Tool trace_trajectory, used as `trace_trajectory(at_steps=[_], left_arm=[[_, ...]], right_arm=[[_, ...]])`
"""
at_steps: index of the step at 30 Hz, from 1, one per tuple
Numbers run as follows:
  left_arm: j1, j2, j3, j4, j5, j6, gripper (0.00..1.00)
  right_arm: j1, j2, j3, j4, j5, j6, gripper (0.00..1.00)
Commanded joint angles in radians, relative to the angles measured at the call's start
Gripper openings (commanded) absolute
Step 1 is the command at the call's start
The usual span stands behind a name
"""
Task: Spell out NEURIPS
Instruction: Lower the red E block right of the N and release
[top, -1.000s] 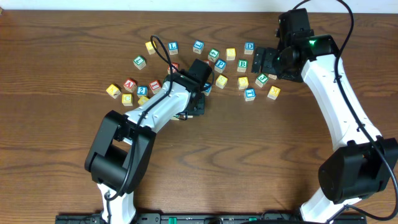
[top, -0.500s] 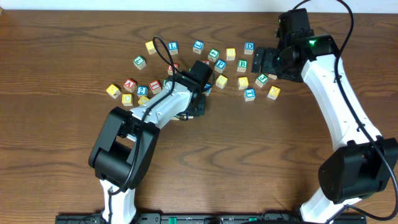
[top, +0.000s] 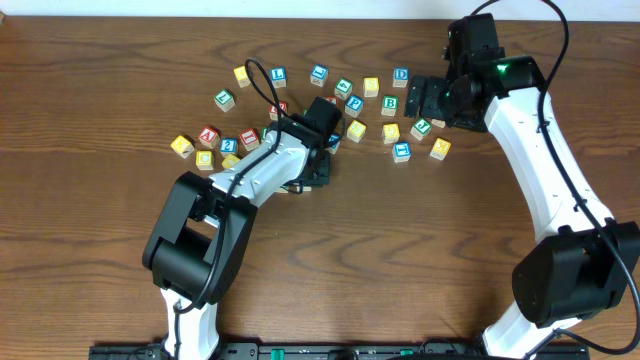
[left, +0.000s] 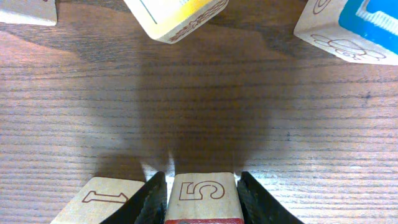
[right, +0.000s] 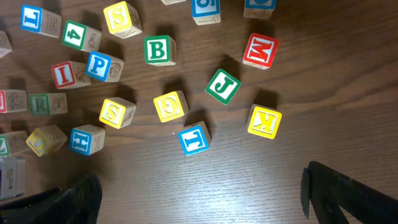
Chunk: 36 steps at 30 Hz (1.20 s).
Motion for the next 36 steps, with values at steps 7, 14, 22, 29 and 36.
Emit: trace_trajectory(at_steps=[7, 14, 22, 29, 36], left_arm=[[0.000, 0.012, -0.009, -0.008, -0.013, -0.002, 0.36], [0.000, 0.012, -0.009, -0.012, -0.013, -0.002, 0.37], [0.000, 0.012, -0.009, -0.021, -0.013, -0.002, 0.36], [0.000, 0.012, -0.009, -0.028, -0.013, 0.003, 0.37], [0.000, 0.011, -0.008, -0.028, -0.013, 0.015, 0.37]], right_arm=[[-0.001, 0.003, 0.010, -0.001, 0.008, 0.005, 0.99], [-0.001, 0.003, 0.010, -0.001, 0.009, 0.005, 0.99], [-0.001, 0.003, 0.010, -0.001, 0.008, 0.005, 0.99], [-0.001, 0.003, 0.010, -0.001, 0.008, 0.005, 0.99], [-0.001, 0.003, 0.010, -0.001, 0.009, 0.005, 0.99]])
